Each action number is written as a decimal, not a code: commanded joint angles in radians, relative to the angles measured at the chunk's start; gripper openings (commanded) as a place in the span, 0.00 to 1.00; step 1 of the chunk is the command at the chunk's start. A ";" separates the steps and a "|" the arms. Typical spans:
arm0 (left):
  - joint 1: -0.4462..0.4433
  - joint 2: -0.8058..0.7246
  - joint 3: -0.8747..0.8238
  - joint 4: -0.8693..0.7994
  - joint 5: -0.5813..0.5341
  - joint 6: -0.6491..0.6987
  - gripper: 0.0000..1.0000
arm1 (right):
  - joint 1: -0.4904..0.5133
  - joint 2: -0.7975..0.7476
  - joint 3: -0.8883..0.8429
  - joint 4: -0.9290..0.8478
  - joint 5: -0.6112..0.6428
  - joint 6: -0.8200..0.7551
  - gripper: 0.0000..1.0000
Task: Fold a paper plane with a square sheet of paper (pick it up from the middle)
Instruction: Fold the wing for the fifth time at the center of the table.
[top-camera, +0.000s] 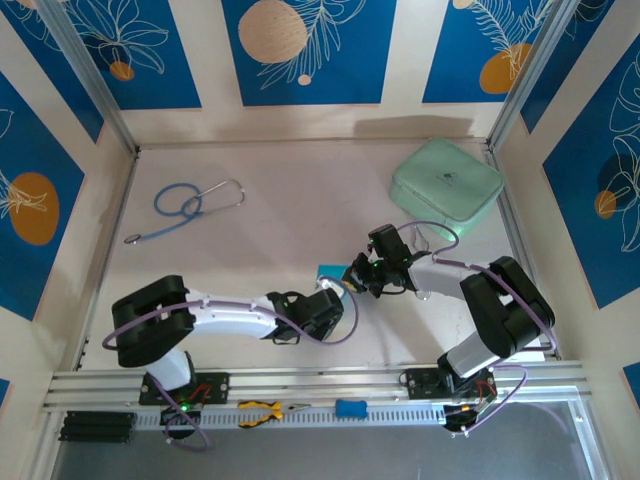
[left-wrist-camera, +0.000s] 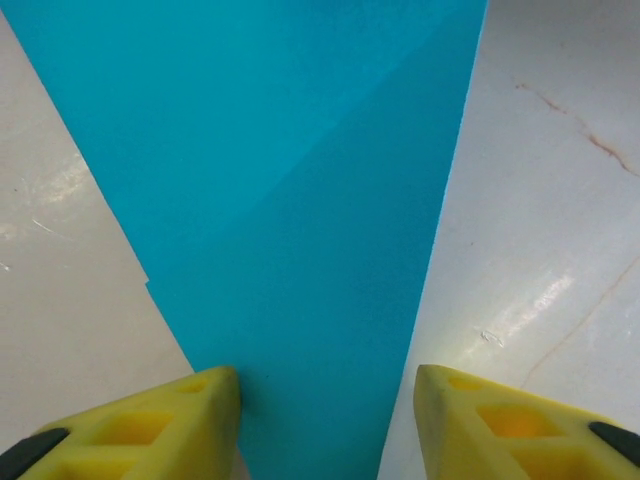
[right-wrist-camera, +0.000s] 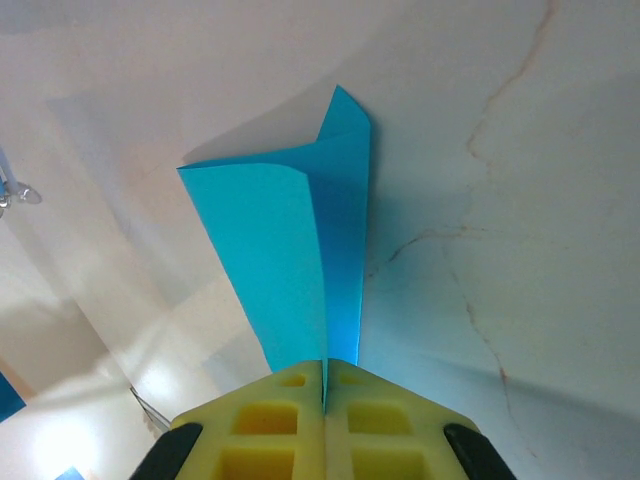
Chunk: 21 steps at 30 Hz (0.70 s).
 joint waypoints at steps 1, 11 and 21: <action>-0.020 0.013 0.031 -0.052 -0.071 -0.006 0.49 | -0.004 -0.021 0.016 -0.010 -0.025 0.017 0.05; -0.035 -0.017 0.026 -0.067 -0.134 -0.010 0.37 | -0.005 -0.016 0.016 -0.015 -0.025 0.022 0.06; -0.043 -0.027 0.027 -0.063 -0.143 -0.004 0.31 | -0.007 -0.018 0.016 -0.015 -0.029 0.013 0.12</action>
